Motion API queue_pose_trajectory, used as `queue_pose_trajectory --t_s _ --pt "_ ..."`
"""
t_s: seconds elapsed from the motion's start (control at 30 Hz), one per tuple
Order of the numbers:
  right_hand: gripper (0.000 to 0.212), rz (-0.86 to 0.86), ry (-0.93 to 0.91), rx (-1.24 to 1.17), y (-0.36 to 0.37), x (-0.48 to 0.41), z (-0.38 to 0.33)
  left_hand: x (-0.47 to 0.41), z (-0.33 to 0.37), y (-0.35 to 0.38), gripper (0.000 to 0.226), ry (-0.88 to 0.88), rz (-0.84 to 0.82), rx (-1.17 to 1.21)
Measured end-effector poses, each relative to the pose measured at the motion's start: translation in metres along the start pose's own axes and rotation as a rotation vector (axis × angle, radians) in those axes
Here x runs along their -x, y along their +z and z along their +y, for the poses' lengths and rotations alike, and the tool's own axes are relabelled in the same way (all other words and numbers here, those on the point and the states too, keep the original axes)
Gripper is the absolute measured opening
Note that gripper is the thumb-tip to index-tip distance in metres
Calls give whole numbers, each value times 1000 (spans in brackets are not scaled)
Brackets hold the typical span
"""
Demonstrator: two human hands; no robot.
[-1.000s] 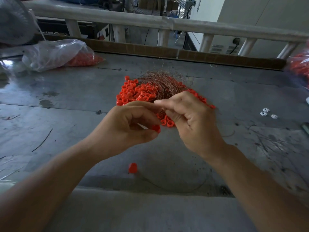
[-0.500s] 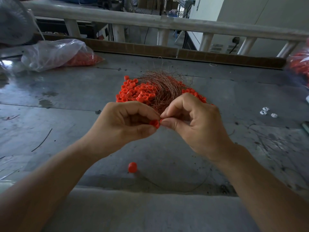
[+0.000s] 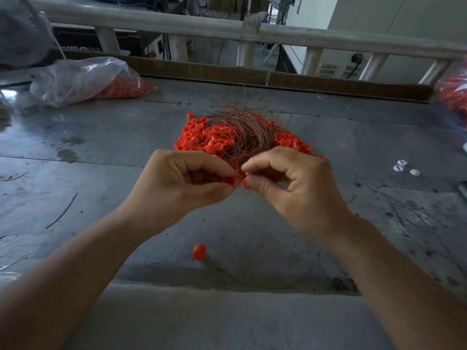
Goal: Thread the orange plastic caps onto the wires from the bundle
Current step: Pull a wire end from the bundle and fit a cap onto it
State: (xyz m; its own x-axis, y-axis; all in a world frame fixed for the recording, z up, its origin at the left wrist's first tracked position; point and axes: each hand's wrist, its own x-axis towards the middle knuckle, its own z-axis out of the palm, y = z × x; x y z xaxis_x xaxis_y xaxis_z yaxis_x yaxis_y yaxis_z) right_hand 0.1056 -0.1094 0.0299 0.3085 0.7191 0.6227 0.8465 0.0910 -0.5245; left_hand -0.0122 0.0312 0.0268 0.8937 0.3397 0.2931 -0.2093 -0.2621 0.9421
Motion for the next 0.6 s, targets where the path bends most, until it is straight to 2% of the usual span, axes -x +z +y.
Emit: queue_pose_trajectory --t_s 0.17,0.3,0.6 --pt "4 60 23 138 -4 -1 -1 -1 1 4 22 -23 50 89" --pt "6 94 63 62 -7 -1 -4 -2 0 6 26 -21 55 142" --pt "11 18 78 19 -3 0 -8 -2 -4 6 29 -27 28 170"
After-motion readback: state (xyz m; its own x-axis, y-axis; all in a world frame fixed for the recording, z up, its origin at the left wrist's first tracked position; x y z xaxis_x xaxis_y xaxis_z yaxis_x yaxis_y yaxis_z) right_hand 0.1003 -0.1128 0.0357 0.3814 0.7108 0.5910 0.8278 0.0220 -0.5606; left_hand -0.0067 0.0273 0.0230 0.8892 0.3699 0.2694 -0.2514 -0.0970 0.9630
